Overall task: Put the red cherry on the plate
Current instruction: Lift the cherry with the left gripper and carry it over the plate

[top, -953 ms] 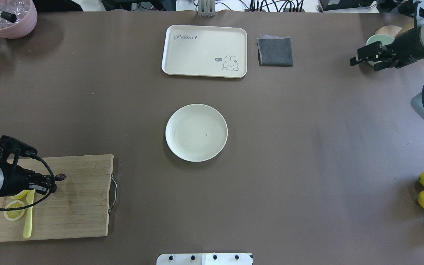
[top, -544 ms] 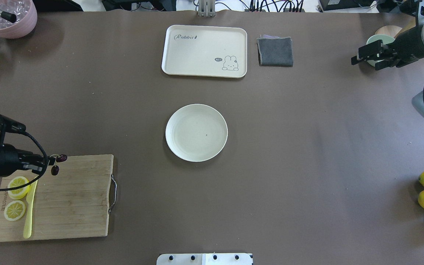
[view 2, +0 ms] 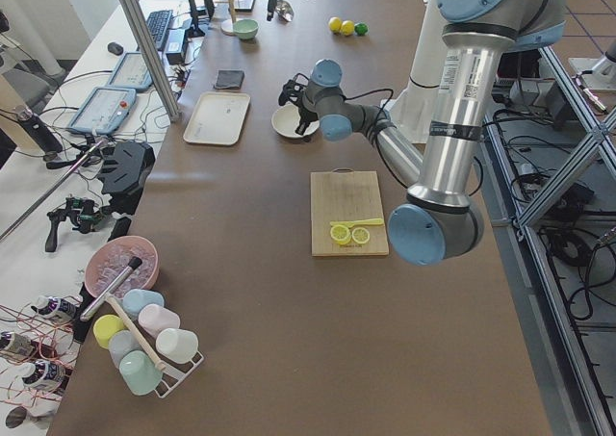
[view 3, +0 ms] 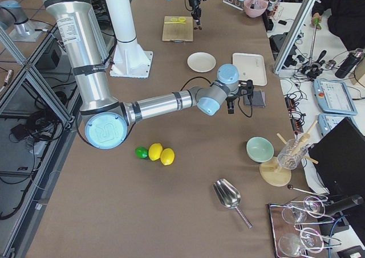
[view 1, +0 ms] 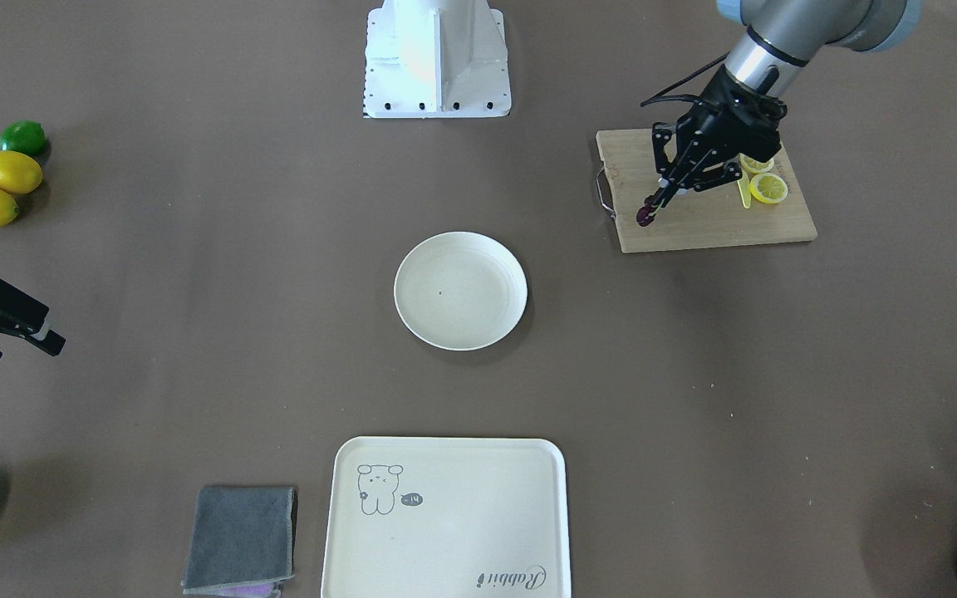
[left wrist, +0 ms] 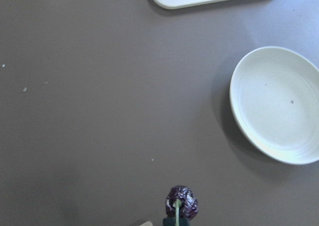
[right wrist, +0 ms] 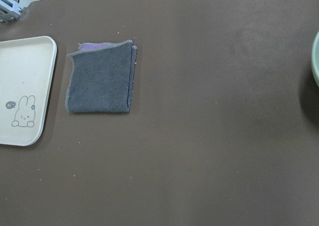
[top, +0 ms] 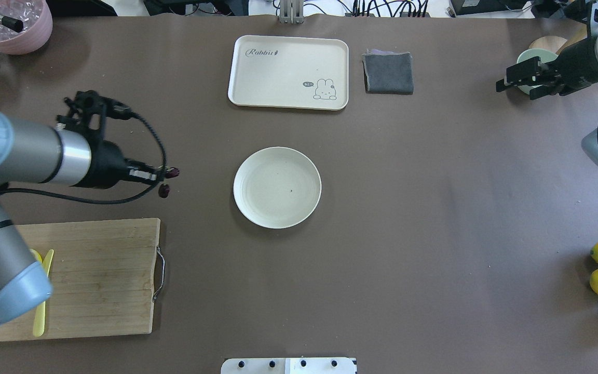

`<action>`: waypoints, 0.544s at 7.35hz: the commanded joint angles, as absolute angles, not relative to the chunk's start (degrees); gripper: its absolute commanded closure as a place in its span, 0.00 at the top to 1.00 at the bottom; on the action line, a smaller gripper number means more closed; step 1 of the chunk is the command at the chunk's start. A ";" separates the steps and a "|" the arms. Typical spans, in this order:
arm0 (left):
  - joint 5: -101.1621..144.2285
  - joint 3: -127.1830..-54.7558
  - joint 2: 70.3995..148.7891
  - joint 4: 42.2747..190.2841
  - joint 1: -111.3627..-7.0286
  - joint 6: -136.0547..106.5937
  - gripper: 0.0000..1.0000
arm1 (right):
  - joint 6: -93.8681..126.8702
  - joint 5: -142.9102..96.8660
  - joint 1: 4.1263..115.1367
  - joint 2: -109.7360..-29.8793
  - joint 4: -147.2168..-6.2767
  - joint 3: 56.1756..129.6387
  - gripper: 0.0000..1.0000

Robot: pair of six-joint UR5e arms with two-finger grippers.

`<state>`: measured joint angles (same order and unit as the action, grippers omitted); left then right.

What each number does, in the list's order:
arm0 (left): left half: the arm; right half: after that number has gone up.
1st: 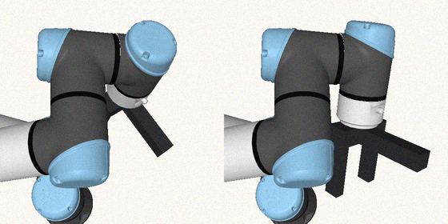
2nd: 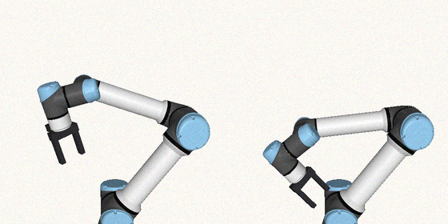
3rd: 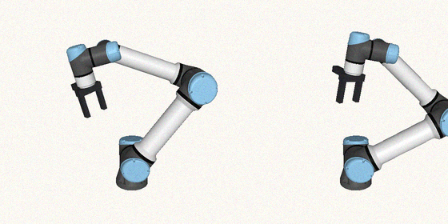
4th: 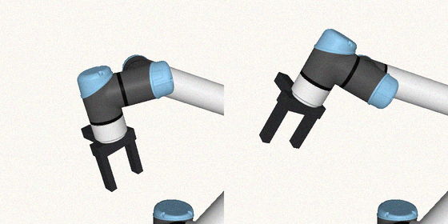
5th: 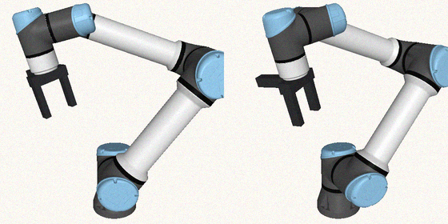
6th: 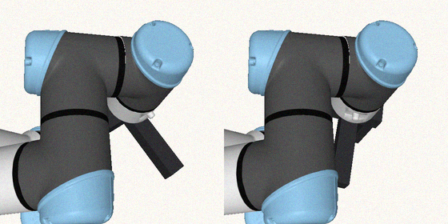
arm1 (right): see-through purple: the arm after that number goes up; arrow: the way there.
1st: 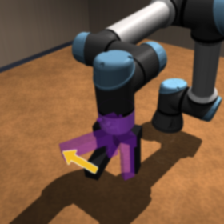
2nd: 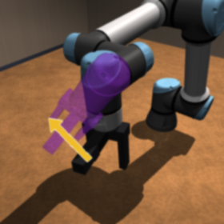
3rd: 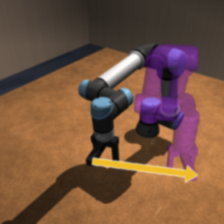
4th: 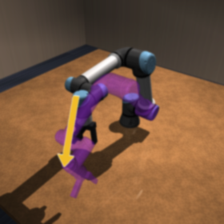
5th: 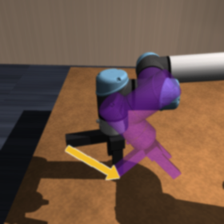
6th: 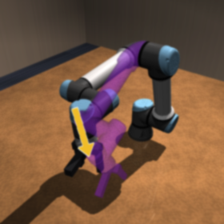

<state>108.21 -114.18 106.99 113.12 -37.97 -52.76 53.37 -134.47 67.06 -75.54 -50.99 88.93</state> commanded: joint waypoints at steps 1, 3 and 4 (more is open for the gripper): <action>96.58 -104.46 120.72 109.25 -28.97 -57.81 0.00 | 53.35 -134.38 67.15 -75.67 -50.98 88.95 1.00; 92.66 -98.11 125.31 109.34 -26.03 -59.58 0.00 | 53.35 -134.30 67.15 -75.67 -50.98 88.95 1.00; 89.50 -95.13 127.42 109.34 -24.01 -60.20 0.00 | 53.44 -134.21 67.06 -75.67 -50.98 89.03 1.00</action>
<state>93.10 -98.90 124.62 109.38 -26.47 -59.20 53.37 -134.29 67.13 -75.67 -50.98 88.97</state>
